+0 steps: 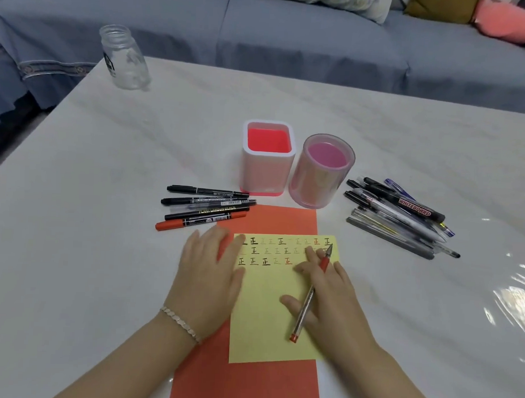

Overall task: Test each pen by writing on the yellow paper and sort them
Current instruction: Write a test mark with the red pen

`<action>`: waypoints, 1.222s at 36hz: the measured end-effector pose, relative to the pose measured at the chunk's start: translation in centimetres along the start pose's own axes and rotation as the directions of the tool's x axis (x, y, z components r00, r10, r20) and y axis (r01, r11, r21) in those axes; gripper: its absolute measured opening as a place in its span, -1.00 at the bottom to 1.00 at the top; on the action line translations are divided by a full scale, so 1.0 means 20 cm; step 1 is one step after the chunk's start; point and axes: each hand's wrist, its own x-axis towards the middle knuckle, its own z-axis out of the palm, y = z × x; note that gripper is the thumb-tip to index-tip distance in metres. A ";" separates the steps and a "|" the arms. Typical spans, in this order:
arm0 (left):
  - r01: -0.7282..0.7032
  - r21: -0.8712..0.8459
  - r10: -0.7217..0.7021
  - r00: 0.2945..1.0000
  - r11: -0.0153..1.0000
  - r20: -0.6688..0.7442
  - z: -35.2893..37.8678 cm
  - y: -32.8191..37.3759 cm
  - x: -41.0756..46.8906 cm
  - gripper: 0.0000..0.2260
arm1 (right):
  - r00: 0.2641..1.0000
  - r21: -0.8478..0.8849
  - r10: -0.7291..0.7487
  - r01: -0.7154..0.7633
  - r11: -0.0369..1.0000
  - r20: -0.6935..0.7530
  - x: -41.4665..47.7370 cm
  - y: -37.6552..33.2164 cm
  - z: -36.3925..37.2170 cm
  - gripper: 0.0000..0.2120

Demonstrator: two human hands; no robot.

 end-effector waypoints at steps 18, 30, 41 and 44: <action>-0.252 -0.038 0.254 0.946 0.967 0.203 0.09 0.02 -0.04 -0.69 | 0.863 0.708 0.432 -0.133 0.694 -0.262 0.11 -0.05 -0.10 -0.59; -0.237 -0.063 0.245 0.947 0.969 0.207 0.11 0.02 -0.02 -0.67 | 0.848 0.811 0.477 -0.102 0.576 -0.232 0.25 -0.17 -0.03 -0.70; -0.232 -0.113 0.250 0.953 0.966 0.174 0.11 0.02 -0.02 -0.67 | 0.765 0.734 0.527 -0.107 0.670 -0.370 0.27 -0.17 0.08 -0.70; -0.224 -0.116 0.243 0.952 0.968 0.185 0.11 0.02 -0.02 -0.67 | 0.774 0.718 0.509 -0.104 0.688 -0.376 0.27 -0.17 0.08 -0.71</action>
